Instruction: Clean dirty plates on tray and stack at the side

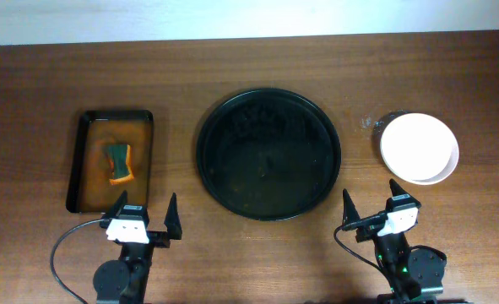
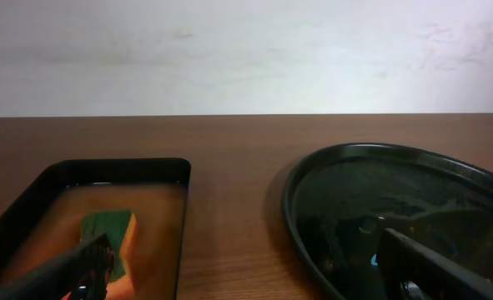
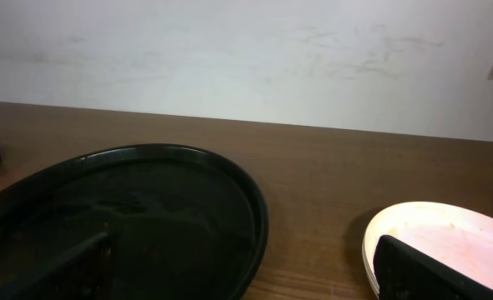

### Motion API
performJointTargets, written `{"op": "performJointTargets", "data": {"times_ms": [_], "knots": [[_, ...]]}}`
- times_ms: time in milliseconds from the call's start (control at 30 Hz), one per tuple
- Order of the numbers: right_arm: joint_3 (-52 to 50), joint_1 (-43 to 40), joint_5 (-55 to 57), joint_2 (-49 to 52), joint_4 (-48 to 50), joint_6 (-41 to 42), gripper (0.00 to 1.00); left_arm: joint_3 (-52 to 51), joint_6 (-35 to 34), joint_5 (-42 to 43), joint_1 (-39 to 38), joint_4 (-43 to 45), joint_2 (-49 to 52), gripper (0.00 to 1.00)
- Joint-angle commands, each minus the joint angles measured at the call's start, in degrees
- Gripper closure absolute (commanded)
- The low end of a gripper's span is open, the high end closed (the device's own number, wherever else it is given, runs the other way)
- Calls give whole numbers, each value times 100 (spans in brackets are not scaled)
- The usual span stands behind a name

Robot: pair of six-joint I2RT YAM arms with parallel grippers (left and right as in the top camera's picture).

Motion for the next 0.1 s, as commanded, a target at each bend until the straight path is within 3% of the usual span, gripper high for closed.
{"op": "performJointTargets", "data": {"times_ms": [0, 67], "knots": [[-28, 39, 48, -48, -31, -17, 1, -28, 109, -61, -22, -24, -59, 1], [-28, 39, 48, -48, -31, -20, 1, -28, 111, -61, -22, -24, -59, 1]]}}
